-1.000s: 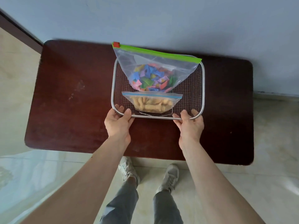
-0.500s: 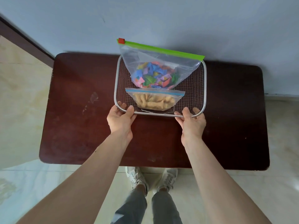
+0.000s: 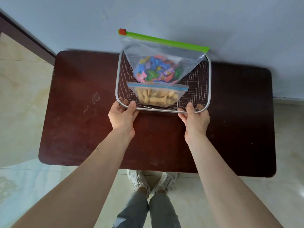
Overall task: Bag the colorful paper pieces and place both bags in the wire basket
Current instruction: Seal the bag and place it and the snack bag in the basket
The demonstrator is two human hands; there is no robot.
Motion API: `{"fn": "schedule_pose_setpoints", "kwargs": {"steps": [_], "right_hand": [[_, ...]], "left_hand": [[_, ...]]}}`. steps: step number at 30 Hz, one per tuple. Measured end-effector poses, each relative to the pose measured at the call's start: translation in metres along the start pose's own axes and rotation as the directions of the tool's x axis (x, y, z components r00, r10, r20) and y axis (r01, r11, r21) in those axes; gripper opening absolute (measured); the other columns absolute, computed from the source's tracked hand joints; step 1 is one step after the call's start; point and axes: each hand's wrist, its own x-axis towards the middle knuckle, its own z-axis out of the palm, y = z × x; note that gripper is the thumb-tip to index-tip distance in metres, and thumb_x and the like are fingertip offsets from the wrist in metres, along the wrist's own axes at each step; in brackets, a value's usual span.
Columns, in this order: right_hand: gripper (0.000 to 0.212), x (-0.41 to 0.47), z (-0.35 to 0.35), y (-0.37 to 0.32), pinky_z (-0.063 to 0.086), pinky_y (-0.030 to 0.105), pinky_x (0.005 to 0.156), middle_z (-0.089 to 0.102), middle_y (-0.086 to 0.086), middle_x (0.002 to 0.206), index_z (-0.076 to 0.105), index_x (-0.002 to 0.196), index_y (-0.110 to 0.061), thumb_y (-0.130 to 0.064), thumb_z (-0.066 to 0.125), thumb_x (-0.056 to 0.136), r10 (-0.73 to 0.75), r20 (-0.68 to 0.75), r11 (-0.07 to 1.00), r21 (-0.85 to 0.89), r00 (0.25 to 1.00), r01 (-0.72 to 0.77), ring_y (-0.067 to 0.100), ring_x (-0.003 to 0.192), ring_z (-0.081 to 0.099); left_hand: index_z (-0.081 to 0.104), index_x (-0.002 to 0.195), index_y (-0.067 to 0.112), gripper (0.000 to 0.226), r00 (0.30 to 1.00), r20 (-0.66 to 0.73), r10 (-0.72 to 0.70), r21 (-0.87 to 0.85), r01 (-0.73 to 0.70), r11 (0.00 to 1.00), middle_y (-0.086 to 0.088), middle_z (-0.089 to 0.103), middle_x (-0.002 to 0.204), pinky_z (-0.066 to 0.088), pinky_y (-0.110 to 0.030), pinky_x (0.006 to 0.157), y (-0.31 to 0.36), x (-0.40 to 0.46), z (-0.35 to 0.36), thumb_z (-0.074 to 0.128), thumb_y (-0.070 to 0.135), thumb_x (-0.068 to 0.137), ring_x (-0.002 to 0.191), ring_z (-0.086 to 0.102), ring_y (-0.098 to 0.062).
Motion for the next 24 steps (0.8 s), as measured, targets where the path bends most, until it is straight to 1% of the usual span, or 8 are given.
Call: {"fn": "schedule_pose_setpoints", "kwargs": {"steps": [3,8,12,16,19,22,24], "right_hand": [[0.044,0.002,0.001,-0.001,0.058,0.030,0.074,0.060,0.002,0.099,0.038,0.134,-0.006,-0.009,0.058,0.096,0.004,0.007,1.000,-0.001,1.000,-0.004,0.033,0.093,0.070],[0.043,0.004,0.002,-0.001,0.057,0.029,0.073,0.059,0.002,0.100,0.037,0.135,-0.007,-0.009,0.057,0.096,0.011,0.008,1.000,-0.008,1.000,-0.011,0.030,0.092,0.069],[0.044,0.007,0.001,-0.002,0.057,0.028,0.072,0.059,0.007,0.108,0.037,0.135,-0.007,-0.010,0.057,0.097,0.016,0.007,1.000,-0.023,1.000,-0.016,0.030,0.093,0.070],[0.043,0.009,0.001,-0.004,0.057,0.027,0.071,0.058,0.012,0.113,0.036,0.135,-0.007,-0.010,0.056,0.097,0.027,0.007,0.999,-0.030,1.000,-0.027,0.030,0.094,0.069],[0.043,0.010,0.000,-0.003,0.056,0.027,0.069,0.059,0.011,0.114,0.035,0.136,-0.008,-0.011,0.055,0.098,0.031,0.013,0.999,-0.036,0.999,-0.030,0.029,0.092,0.069],[0.042,0.012,0.000,-0.003,0.056,0.027,0.069,0.058,0.013,0.119,0.035,0.135,-0.009,-0.012,0.054,0.098,0.036,0.020,0.998,-0.051,0.999,-0.035,0.027,0.089,0.070],[0.041,0.013,-0.001,-0.002,0.057,0.029,0.071,0.057,0.016,0.124,0.035,0.135,-0.009,-0.013,0.053,0.099,0.043,0.024,0.997,-0.068,0.999,-0.041,0.025,0.087,0.070]], "left_hand": [[0.053,0.084,0.023,0.029,1.000,0.002,0.000,0.000,0.000,1.000,0.006,0.059,0.088,0.057,-0.021,0.071,0.001,0.001,0.000,0.061,-0.005,0.090,0.078,0.062,-0.004],[0.054,0.086,0.023,0.028,1.000,-0.001,-0.008,-0.004,0.008,1.000,0.006,0.060,0.090,0.058,-0.022,0.073,-0.001,0.002,0.000,0.063,-0.004,0.090,0.081,0.063,-0.004],[0.055,0.087,0.022,0.027,1.000,-0.002,-0.011,-0.002,0.011,1.000,0.006,0.061,0.089,0.058,-0.022,0.073,-0.002,0.004,0.001,0.064,-0.004,0.089,0.081,0.063,-0.005],[0.056,0.097,0.016,0.024,1.000,-0.005,-0.020,-0.008,0.020,1.000,0.005,0.061,0.092,0.059,-0.024,0.076,-0.005,0.005,0.001,0.065,-0.004,0.088,0.084,0.064,-0.006],[0.055,0.102,0.014,0.025,1.000,-0.017,-0.019,-0.012,0.019,1.000,0.005,0.061,0.092,0.059,-0.023,0.074,-0.005,0.005,0.001,0.065,-0.004,0.088,0.083,0.064,-0.006],[0.056,0.092,0.018,0.024,1.000,-0.017,-0.022,-0.012,0.021,1.000,0.005,0.062,0.091,0.059,-0.023,0.074,-0.005,0.004,0.002,0.064,-0.003,0.089,0.082,0.064,-0.006],[0.056,0.091,0.020,0.025,1.000,-0.016,-0.027,-0.020,0.027,0.999,0.004,0.062,0.092,0.059,-0.026,0.077,-0.006,0.005,0.002,0.064,-0.004,0.089,0.084,0.064,-0.007]]}}
